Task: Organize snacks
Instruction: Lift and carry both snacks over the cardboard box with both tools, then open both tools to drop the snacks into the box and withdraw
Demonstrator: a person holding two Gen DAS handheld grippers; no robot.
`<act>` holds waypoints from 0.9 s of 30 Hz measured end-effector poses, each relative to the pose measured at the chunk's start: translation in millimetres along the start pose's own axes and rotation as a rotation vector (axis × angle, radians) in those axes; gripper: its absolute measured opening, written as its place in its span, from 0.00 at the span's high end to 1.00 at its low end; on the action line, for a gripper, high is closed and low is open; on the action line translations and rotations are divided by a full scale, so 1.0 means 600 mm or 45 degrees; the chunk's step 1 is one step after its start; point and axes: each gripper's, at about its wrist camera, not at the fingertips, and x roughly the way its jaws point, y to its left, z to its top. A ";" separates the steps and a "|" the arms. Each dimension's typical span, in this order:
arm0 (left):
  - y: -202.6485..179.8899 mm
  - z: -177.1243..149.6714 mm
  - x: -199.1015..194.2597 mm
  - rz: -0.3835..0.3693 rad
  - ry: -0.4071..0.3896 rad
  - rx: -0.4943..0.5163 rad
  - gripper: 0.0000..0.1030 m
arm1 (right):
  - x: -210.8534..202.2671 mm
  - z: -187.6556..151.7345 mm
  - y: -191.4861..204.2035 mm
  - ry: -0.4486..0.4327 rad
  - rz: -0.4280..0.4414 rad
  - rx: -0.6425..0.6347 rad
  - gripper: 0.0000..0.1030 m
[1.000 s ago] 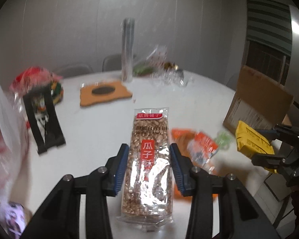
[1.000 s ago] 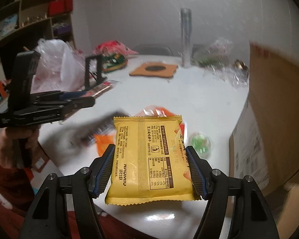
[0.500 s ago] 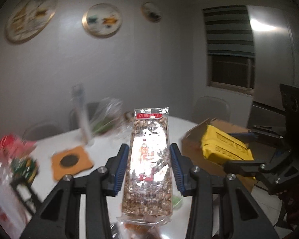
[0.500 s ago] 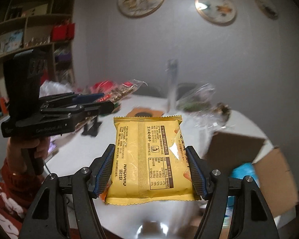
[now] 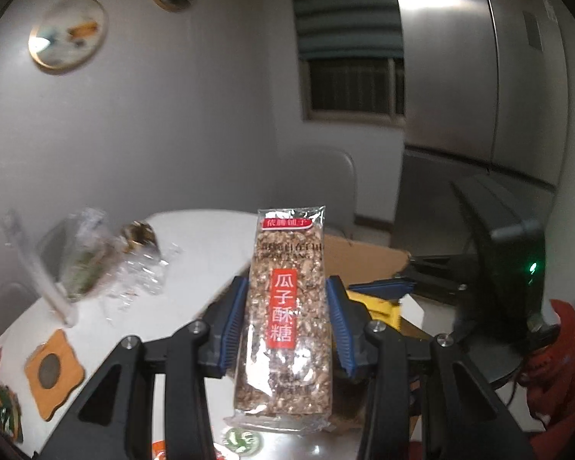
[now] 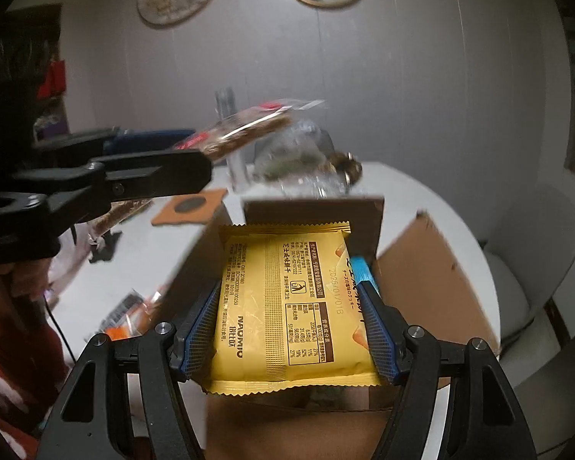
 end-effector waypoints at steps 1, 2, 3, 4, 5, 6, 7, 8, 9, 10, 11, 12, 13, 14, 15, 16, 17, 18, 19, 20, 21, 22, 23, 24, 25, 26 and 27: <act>-0.003 0.001 0.013 -0.015 0.033 0.011 0.62 | 0.007 -0.004 -0.003 0.021 0.006 -0.002 0.36; -0.006 0.002 0.029 -0.031 0.076 0.024 0.62 | 0.017 -0.008 -0.004 0.046 0.012 -0.009 0.36; -0.009 0.001 0.038 -0.038 0.104 0.034 0.62 | 0.025 -0.011 -0.004 0.064 0.016 -0.015 0.36; -0.012 0.000 0.050 -0.045 0.137 0.046 0.62 | 0.032 -0.015 -0.005 0.082 0.023 -0.021 0.36; -0.014 -0.001 0.060 -0.051 0.169 0.053 0.62 | 0.041 -0.018 -0.005 0.104 0.032 -0.026 0.36; -0.017 -0.003 0.067 -0.054 0.190 0.058 0.62 | 0.048 -0.019 -0.005 0.118 0.037 -0.027 0.36; -0.018 -0.006 0.072 -0.059 0.211 0.066 0.62 | 0.053 -0.022 -0.006 0.129 0.040 -0.026 0.36; -0.020 -0.007 0.079 -0.065 0.233 0.073 0.62 | 0.058 -0.024 -0.007 0.141 0.044 -0.027 0.36; -0.022 -0.008 0.086 -0.071 0.251 0.077 0.62 | 0.061 -0.026 -0.007 0.150 0.050 -0.030 0.36; -0.023 -0.008 0.092 -0.076 0.260 0.078 0.62 | 0.065 -0.027 -0.006 0.160 0.058 -0.032 0.36; -0.021 -0.010 0.098 -0.083 0.275 0.078 0.62 | 0.069 -0.028 -0.005 0.172 0.066 -0.035 0.36; -0.018 -0.011 0.105 -0.081 0.288 0.079 0.62 | 0.073 -0.029 -0.004 0.184 0.068 -0.041 0.36; -0.017 -0.010 0.110 -0.077 0.296 0.080 0.62 | 0.076 -0.030 -0.005 0.190 0.066 -0.045 0.36; -0.017 -0.010 0.117 -0.076 0.309 0.081 0.62 | 0.079 -0.031 -0.004 0.196 0.054 -0.052 0.36; -0.018 -0.010 0.124 -0.080 0.321 0.082 0.62 | 0.080 -0.029 -0.014 0.201 0.049 -0.055 0.36; -0.018 -0.011 0.129 -0.081 0.329 0.087 0.62 | 0.081 -0.029 -0.014 0.202 0.049 -0.057 0.36; -0.022 -0.010 0.134 -0.077 0.333 0.094 0.62 | 0.086 -0.027 -0.023 0.203 0.049 -0.056 0.36; -0.021 -0.011 0.137 -0.074 0.336 0.096 0.62 | 0.089 -0.028 -0.019 0.204 0.049 -0.057 0.36; -0.020 -0.010 0.141 -0.073 0.338 0.096 0.62 | 0.095 -0.027 -0.021 0.204 0.047 -0.059 0.36; -0.021 -0.010 0.145 -0.078 0.341 0.095 0.62 | 0.095 -0.026 -0.021 0.203 0.044 -0.061 0.36; -0.018 -0.010 0.150 -0.085 0.347 0.092 0.62 | 0.094 -0.025 -0.021 0.204 0.043 -0.062 0.35; -0.015 -0.011 0.153 -0.087 0.350 0.090 0.62 | 0.093 -0.026 -0.021 0.206 0.043 -0.063 0.35; -0.016 -0.012 0.155 -0.082 0.356 0.093 0.62 | 0.099 -0.022 -0.016 0.209 0.040 -0.065 0.35; -0.014 -0.013 0.158 -0.075 0.358 0.099 0.62 | 0.101 -0.021 -0.015 0.214 0.037 -0.069 0.35; -0.012 -0.013 0.161 -0.073 0.360 0.101 0.61 | 0.100 -0.023 -0.016 0.218 0.033 -0.076 0.35; -0.011 -0.013 0.161 -0.073 0.356 0.100 0.59 | 0.100 -0.023 -0.014 0.221 0.027 -0.085 0.35; -0.009 -0.012 0.160 -0.067 0.347 0.097 0.52 | 0.101 -0.022 -0.013 0.223 0.024 -0.089 0.35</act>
